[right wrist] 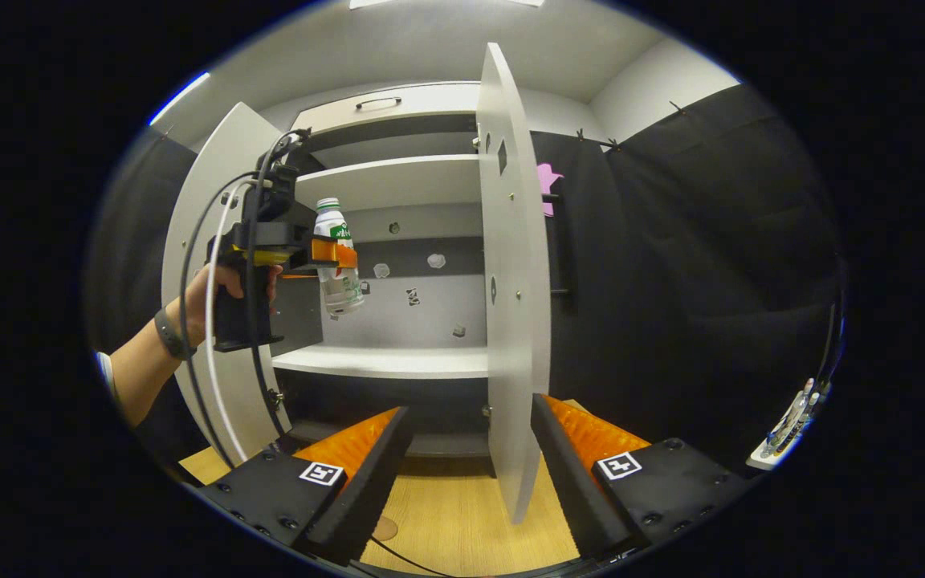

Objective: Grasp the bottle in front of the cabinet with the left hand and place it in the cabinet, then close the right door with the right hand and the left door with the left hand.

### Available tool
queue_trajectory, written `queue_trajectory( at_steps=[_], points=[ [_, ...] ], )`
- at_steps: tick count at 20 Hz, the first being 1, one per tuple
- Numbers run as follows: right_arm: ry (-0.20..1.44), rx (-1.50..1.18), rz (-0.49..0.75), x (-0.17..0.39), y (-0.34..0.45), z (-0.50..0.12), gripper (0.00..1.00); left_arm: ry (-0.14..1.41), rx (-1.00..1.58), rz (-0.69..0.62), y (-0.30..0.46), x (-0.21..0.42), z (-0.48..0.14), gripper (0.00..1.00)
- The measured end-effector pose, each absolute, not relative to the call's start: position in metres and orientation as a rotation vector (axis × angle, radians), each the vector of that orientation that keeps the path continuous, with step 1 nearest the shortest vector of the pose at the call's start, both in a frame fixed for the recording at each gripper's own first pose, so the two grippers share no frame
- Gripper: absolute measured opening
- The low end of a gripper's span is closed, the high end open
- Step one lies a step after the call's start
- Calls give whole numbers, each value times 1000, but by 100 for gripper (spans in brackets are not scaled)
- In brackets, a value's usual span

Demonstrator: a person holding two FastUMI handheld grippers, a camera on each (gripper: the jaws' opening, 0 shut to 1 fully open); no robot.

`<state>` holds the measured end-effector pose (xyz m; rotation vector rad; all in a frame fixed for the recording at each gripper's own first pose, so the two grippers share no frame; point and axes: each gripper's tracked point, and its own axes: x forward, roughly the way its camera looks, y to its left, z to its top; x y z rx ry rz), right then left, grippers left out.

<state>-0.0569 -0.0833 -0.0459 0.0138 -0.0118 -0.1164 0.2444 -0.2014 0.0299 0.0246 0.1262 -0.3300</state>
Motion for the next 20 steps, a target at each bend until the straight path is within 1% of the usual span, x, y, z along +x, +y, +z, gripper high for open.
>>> queue_trajectory(
  at_steps=[3,6,10,14,20],
  points=[
    [-13,32,-185,-70,-107,-50,98,186,12,-327,-216,277,1,74],
    [-9,23,-269,-82,-136,-53,98,269,2,-315,-223,305,-43,74],
    [-19,22,-356,-97,-169,-52,98,298,3,-238,-207,331,-72,74],
    [-15,49,-400,-101,-192,-57,98,355,34,-223,-204,332,-86,74],
    [-20,11,-448,-106,-214,-54,98,398,13,-197,-205,329,-94,76]
  ],
)
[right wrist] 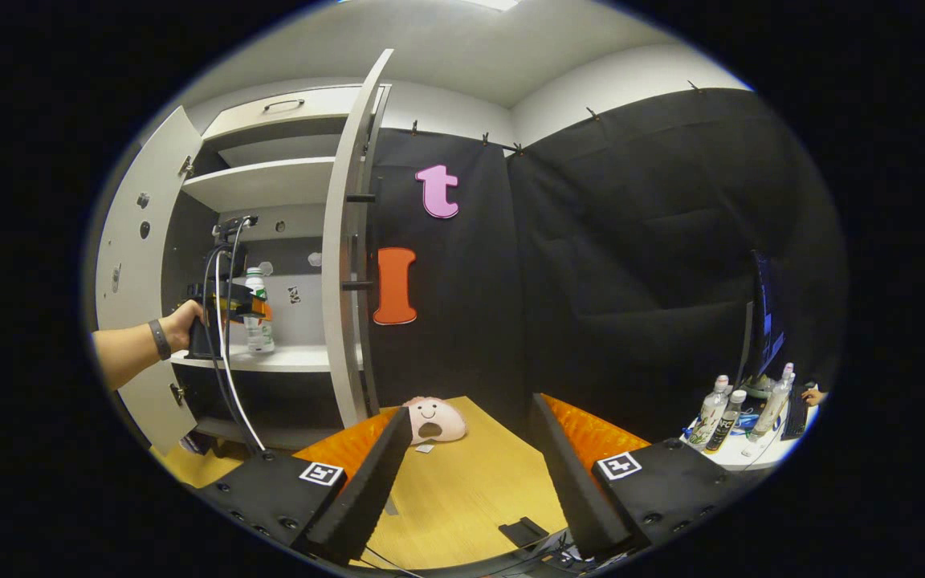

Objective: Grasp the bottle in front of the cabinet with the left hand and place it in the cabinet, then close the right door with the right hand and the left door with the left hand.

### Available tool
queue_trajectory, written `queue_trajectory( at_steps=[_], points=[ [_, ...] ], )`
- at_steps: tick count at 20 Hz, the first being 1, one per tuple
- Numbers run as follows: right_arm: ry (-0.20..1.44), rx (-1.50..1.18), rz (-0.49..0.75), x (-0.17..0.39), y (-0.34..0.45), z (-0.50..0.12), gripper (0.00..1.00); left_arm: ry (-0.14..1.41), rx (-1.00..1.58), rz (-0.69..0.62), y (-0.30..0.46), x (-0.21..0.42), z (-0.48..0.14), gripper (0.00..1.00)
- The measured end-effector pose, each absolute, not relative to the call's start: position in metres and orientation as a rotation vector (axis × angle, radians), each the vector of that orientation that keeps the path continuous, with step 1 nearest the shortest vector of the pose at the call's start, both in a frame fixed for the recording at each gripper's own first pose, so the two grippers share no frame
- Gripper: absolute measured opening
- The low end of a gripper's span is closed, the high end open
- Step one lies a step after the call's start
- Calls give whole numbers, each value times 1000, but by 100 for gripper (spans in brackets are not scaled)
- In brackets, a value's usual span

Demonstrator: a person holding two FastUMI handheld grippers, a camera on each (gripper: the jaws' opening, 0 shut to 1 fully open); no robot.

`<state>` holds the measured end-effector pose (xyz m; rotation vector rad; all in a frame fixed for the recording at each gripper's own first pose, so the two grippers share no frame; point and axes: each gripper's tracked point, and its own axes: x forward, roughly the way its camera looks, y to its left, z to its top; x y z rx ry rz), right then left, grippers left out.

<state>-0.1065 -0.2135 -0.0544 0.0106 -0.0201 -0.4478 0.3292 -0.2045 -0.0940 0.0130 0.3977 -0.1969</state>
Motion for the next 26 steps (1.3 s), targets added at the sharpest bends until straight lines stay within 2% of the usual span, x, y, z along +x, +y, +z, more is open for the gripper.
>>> queue_trajectory(
  at_steps=[5,6,7,15,19,20,26],
  points=[
    [-18,27,-431,-104,-209,-56,99,377,-7,-195,-204,330,-92,82],
    [-17,25,-425,-103,-208,-56,99,363,-15,-196,-202,331,-89,92],
    [-16,24,-420,-101,-206,-56,99,351,-20,-202,-201,331,-86,94],
    [-22,35,-362,-98,-187,-52,98,149,-34,-186,-183,283,0,95],
    [-6,43,-307,-93,-173,-55,98,29,-72,-187,-168,237,53,96],
    [-6,44,-292,-91,-168,-55,99,16,-72,-187,-164,224,61,92],
    [-52,45,-154,-74,-131,-36,99,-51,-39,-147,-125,127,88,94]
  ],
)
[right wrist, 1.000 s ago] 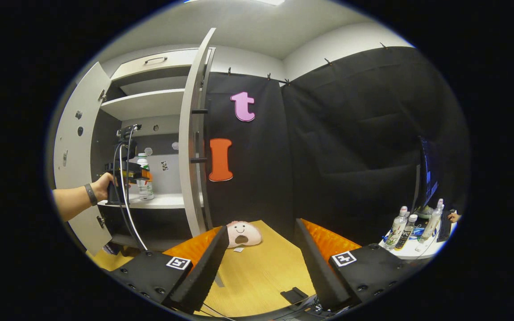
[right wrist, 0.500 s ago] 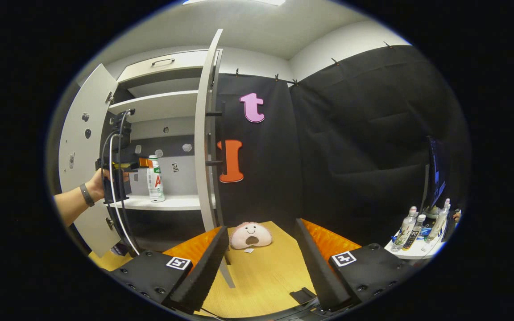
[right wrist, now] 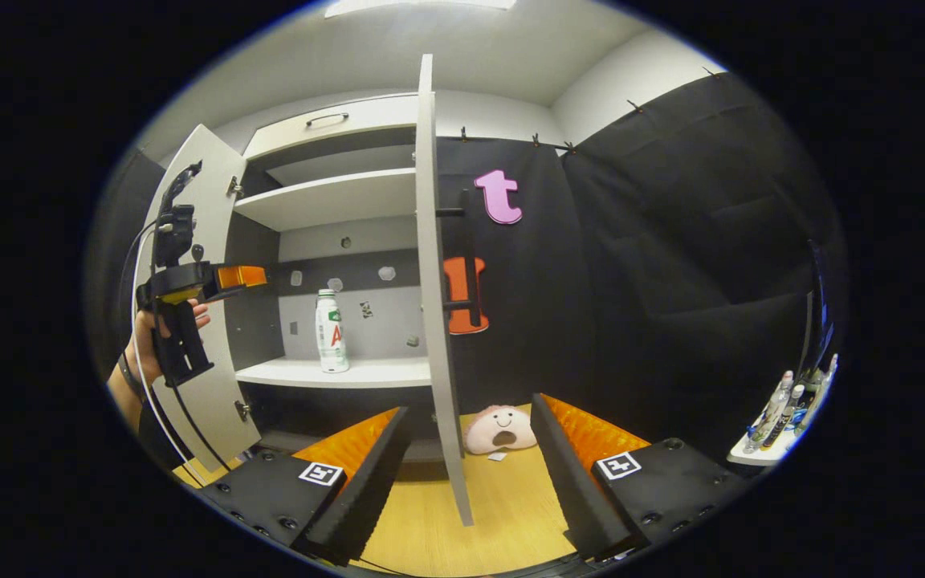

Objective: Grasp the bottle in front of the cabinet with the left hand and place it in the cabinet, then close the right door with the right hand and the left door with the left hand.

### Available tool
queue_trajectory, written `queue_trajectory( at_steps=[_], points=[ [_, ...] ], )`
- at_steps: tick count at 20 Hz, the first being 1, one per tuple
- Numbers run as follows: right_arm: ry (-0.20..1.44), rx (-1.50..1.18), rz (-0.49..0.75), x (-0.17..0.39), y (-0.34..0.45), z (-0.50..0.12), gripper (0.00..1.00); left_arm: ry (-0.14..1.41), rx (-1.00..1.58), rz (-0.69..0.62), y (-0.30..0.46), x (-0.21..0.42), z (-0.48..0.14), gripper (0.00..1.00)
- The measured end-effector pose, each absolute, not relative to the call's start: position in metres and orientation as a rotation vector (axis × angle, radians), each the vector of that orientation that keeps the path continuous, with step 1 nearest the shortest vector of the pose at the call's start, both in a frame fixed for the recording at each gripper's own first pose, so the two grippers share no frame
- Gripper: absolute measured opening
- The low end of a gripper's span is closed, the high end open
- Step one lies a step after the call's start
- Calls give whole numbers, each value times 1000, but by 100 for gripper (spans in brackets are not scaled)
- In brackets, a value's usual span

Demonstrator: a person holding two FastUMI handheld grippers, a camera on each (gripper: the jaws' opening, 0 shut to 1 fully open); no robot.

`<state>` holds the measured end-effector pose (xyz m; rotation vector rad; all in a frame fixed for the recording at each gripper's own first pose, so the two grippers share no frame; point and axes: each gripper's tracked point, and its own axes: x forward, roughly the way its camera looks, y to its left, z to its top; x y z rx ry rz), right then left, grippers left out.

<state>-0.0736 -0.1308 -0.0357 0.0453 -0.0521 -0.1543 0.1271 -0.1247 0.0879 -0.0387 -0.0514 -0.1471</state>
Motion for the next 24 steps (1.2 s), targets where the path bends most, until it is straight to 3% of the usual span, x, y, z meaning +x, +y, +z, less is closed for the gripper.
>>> queue_trajectory(
  at_steps=[13,18,24],
  points=[
    [-23,30,-9,-57,-90,-41,98,-7,22,30,-57,-9,34,95],
    [-21,29,-25,-58,-93,-35,98,-28,26,28,-61,-22,31,95],
    [-126,24,-90,-65,-144,36,98,-47,21,3,-67,-19,36,94]
  ],
)
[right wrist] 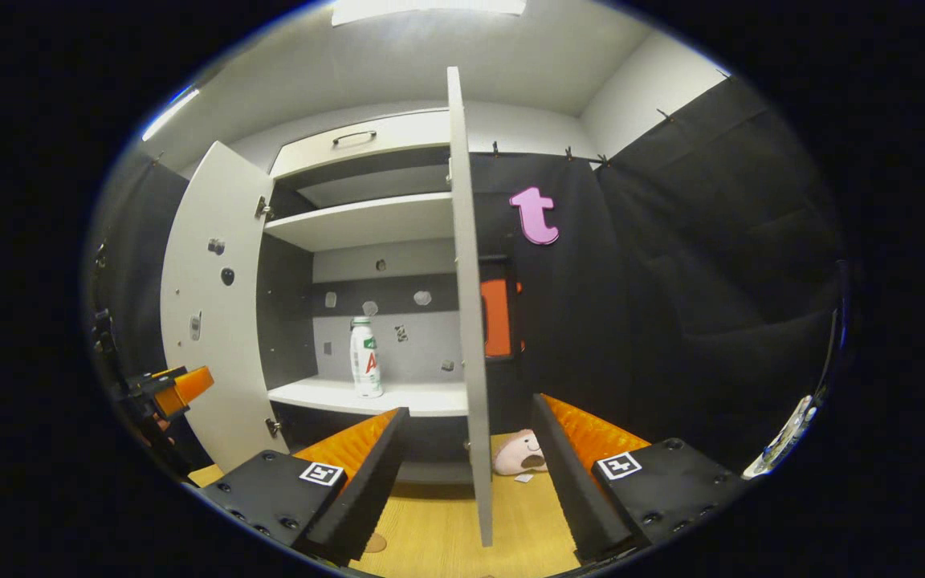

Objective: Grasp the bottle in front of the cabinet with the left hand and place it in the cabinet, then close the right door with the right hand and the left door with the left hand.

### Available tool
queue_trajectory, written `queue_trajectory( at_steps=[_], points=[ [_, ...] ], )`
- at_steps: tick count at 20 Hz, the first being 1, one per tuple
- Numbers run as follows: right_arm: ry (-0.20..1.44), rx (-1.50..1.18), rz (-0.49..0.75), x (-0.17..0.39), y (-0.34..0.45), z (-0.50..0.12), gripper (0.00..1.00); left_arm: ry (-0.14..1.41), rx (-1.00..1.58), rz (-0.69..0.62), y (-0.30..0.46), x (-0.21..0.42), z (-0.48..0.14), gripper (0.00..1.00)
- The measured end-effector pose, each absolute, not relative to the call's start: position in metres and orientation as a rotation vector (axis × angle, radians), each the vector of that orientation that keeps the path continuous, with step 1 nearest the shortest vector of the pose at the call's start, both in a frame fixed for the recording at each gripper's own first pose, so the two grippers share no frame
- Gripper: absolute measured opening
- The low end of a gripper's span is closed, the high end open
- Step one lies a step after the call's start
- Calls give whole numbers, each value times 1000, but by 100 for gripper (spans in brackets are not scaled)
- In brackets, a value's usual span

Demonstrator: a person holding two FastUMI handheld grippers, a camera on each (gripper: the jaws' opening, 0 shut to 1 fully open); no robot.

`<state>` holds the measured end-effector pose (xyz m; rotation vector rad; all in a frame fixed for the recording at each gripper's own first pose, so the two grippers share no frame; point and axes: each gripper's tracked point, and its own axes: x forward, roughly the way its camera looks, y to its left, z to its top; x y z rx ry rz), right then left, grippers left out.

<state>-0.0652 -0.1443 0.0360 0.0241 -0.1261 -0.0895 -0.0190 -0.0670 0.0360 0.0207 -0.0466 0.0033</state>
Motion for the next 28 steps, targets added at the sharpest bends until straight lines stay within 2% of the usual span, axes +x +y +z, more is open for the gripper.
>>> queue_trajectory(
  at_steps=[6,13,16,17,18,19,21,22,28],
  points=[
    [-206,-92,-266,-50,-238,106,98,-45,6,2,-58,-22,36,95],
    [-163,-14,-218,1,-249,120,98,-28,16,74,-26,-29,30,95],
    [-156,-57,-200,12,-238,118,98,-13,16,85,-20,-33,25,95],
    [-160,-75,-196,14,-234,119,92,-9,22,86,-19,-33,25,95],
    [-167,-90,-203,14,-232,120,98,-9,28,87,-18,-34,24,95],
    [-180,-106,-219,15,-234,122,88,-12,34,87,-17,-34,24,95],
    [-200,-120,-237,14,-232,123,88,-12,36,79,-16,-35,23,95],
    [-206,-117,-238,14,-230,123,95,-11,33,75,-16,-36,23,95],
    [-196,-82,-256,14,-226,119,95,-33,20,61,-10,-30,29,95]
  ],
)
